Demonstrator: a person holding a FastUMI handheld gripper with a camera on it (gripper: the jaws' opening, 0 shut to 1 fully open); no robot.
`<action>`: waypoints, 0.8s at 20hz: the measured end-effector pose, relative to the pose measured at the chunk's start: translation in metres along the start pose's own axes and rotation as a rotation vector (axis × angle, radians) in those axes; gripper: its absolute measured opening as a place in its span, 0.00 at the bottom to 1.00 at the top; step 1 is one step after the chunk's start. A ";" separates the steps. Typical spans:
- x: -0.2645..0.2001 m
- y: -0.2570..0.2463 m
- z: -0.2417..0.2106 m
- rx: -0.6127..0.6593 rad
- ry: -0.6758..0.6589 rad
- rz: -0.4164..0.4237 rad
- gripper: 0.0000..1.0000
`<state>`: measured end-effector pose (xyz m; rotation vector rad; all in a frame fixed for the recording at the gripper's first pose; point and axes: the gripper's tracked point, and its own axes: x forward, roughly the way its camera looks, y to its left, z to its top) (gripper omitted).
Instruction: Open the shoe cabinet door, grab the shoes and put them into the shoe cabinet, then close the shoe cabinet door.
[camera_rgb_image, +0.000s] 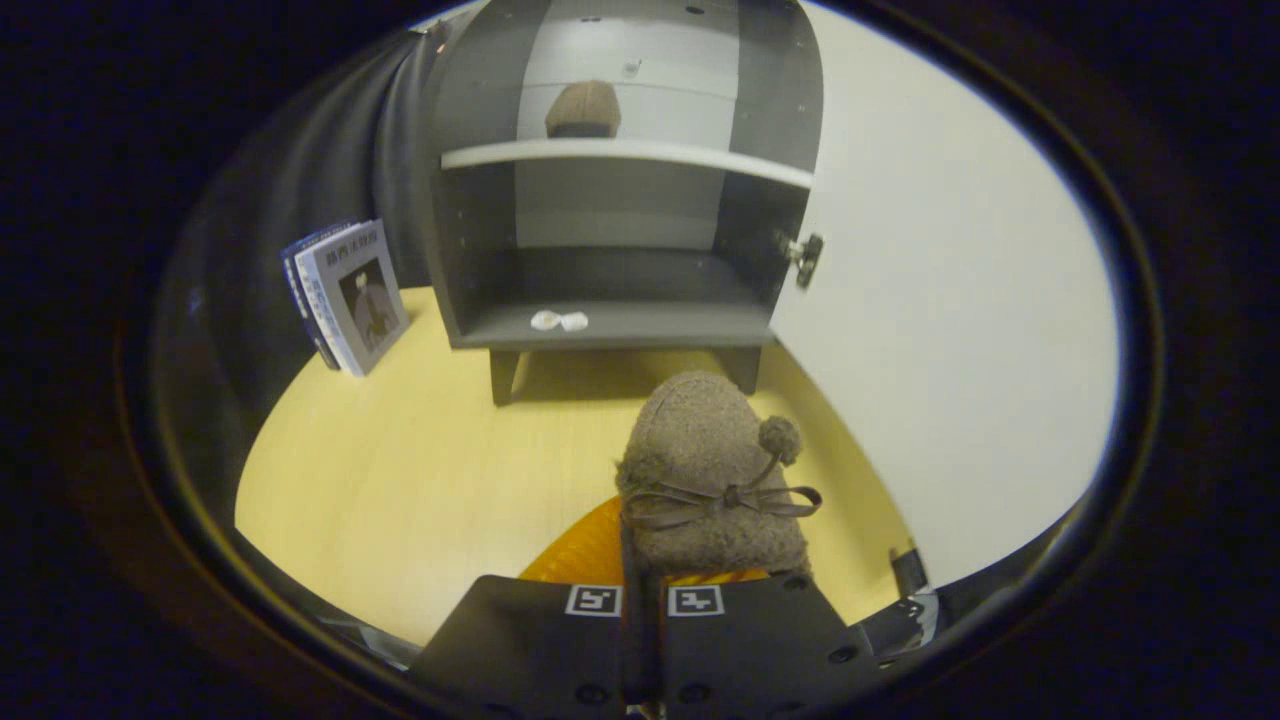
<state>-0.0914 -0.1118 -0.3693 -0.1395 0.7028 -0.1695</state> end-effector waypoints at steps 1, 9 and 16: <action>-0.008 -0.003 0.021 0.010 -0.024 -0.013 0.03; -0.018 -0.015 0.163 0.045 -0.149 -0.010 0.03; 0.041 -0.026 0.278 0.003 -0.227 0.011 0.02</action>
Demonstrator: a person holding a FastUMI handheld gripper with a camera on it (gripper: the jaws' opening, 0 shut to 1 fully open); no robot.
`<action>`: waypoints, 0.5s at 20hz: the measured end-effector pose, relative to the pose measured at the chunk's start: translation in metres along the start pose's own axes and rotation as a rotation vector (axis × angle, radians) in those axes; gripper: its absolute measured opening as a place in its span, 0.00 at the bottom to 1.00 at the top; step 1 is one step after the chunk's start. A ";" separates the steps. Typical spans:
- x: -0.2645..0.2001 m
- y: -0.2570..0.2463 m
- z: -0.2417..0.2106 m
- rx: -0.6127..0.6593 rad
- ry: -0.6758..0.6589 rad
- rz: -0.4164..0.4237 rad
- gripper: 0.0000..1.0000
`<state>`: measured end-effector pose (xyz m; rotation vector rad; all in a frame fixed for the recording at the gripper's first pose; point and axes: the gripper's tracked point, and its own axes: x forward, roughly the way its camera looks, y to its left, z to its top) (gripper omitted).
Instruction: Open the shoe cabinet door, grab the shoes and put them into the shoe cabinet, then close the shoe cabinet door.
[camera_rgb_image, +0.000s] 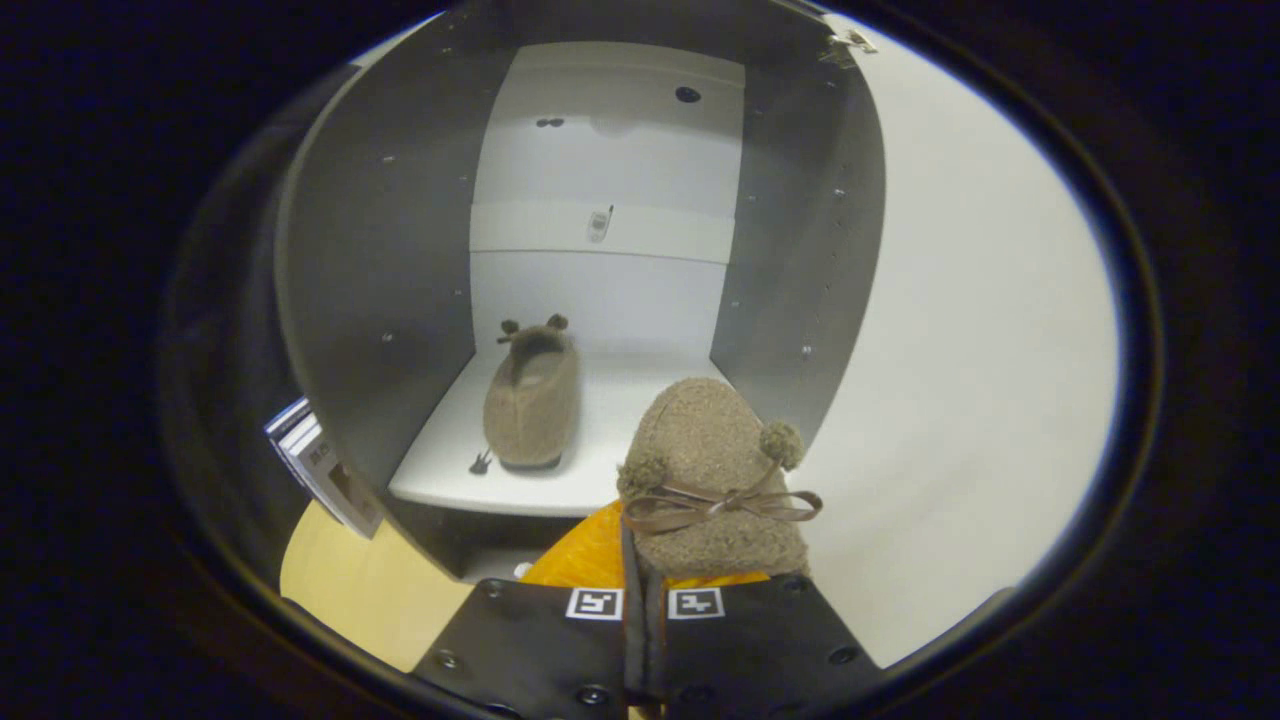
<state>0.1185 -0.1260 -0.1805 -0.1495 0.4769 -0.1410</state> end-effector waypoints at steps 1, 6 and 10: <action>0.019 -0.002 0.014 -0.008 0.001 0.000 0.02; 0.096 -0.002 0.054 -0.039 0.011 0.023 0.02; 0.151 -0.002 0.068 -0.027 0.042 0.041 0.02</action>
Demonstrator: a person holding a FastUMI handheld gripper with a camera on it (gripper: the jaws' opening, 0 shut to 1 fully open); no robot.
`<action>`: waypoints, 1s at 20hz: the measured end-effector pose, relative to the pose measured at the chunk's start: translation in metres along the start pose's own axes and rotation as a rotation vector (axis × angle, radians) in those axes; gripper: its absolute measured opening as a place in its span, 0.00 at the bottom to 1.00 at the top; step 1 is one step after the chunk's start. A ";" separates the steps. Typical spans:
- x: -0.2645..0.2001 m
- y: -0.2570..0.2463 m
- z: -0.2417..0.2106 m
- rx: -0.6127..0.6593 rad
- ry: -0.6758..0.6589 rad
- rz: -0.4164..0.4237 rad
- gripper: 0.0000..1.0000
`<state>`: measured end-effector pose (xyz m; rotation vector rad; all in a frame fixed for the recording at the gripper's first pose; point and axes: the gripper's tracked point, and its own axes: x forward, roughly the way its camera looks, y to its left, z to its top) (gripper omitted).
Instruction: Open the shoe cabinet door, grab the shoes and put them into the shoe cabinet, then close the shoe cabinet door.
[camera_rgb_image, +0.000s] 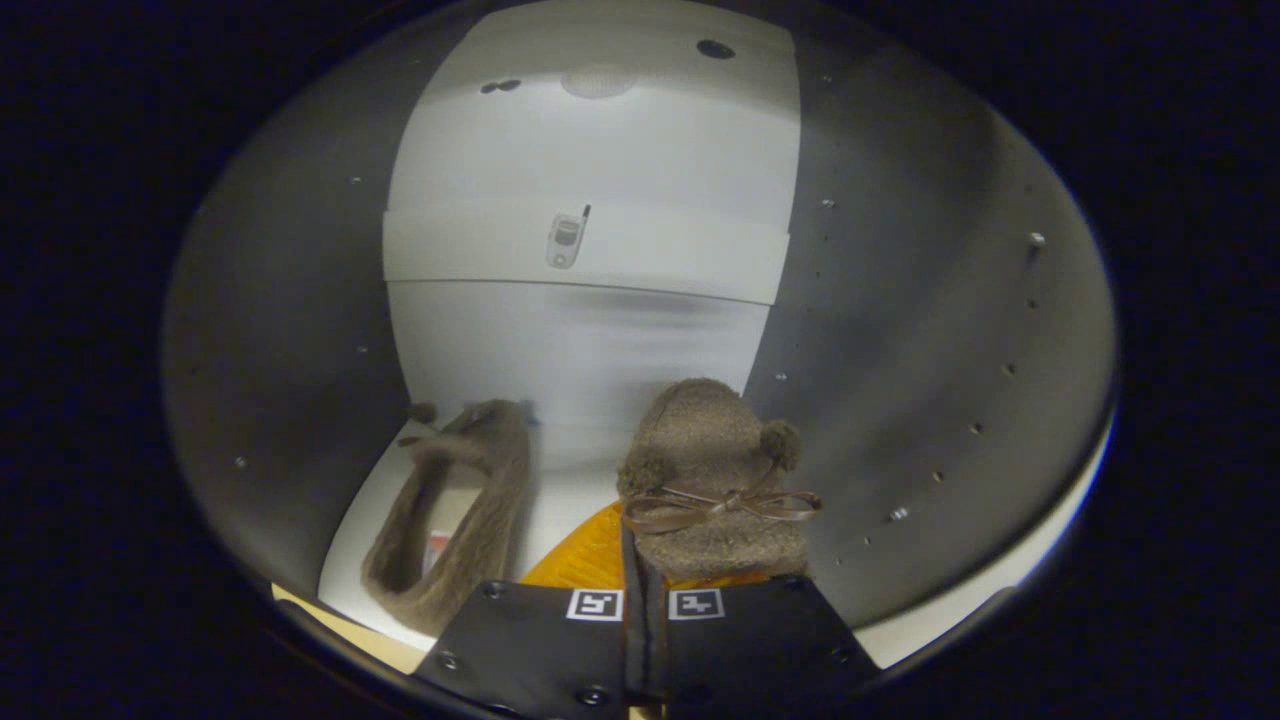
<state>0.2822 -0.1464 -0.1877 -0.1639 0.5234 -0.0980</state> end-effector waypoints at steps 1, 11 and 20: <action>0.012 0.000 0.000 0.009 0.013 0.005 0.02; 0.063 0.009 -0.021 0.035 0.101 0.060 0.02; 0.065 0.008 -0.028 0.014 0.120 0.029 0.10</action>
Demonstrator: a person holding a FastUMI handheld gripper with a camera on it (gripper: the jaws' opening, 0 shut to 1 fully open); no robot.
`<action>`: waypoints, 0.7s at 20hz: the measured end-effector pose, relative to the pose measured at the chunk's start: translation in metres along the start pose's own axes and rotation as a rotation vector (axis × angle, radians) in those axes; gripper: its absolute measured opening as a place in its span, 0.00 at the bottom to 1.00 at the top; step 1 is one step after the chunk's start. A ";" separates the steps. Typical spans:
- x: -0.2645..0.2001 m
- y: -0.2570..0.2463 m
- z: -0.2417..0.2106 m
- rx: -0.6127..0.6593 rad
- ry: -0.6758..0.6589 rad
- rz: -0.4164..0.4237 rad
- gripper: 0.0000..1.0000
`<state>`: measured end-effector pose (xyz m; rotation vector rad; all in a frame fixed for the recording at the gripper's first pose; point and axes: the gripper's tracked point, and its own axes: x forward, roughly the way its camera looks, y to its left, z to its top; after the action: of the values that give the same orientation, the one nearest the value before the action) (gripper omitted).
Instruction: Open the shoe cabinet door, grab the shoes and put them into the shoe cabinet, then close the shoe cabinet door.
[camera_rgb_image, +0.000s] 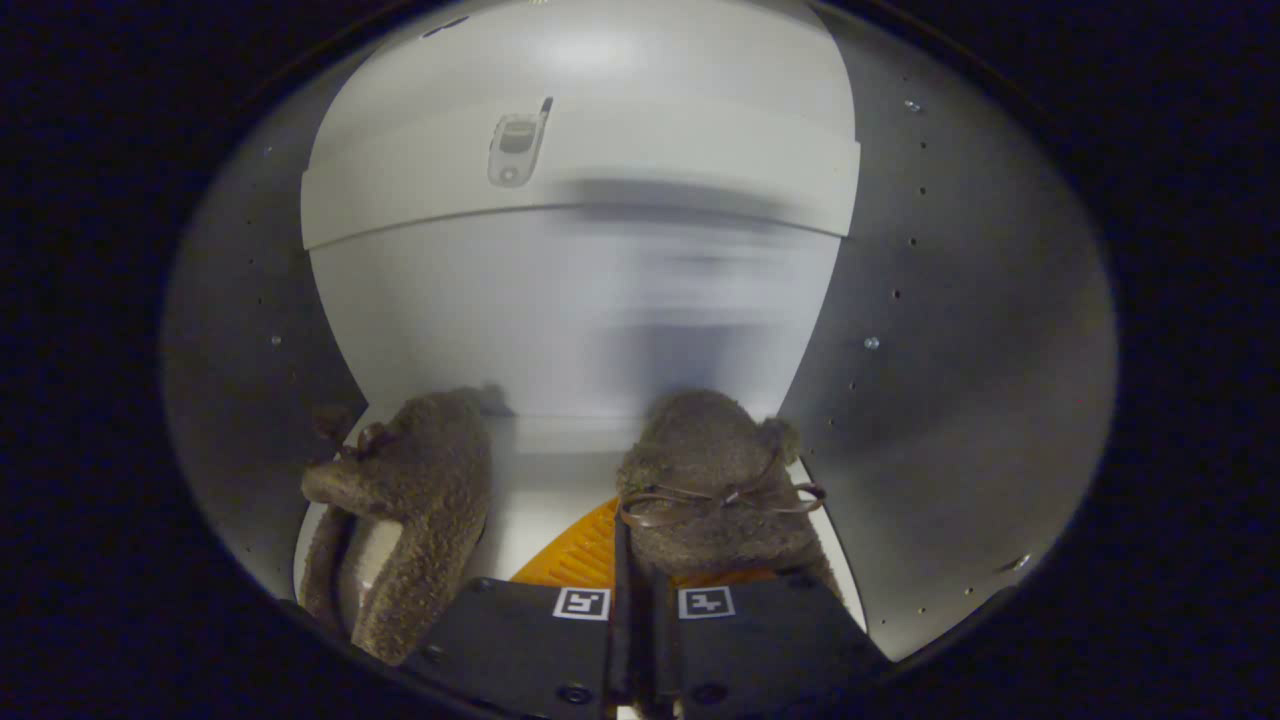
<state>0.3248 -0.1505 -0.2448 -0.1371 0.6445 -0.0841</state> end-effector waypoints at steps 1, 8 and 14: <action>-0.002 0.000 -0.002 -0.003 0.011 -0.003 0.16; -0.012 0.000 -0.004 0.006 0.010 -0.020 0.60; -0.036 -0.002 0.000 0.012 -0.021 -0.034 0.84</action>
<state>0.2964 -0.1484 -0.2231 -0.1374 0.6206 -0.1186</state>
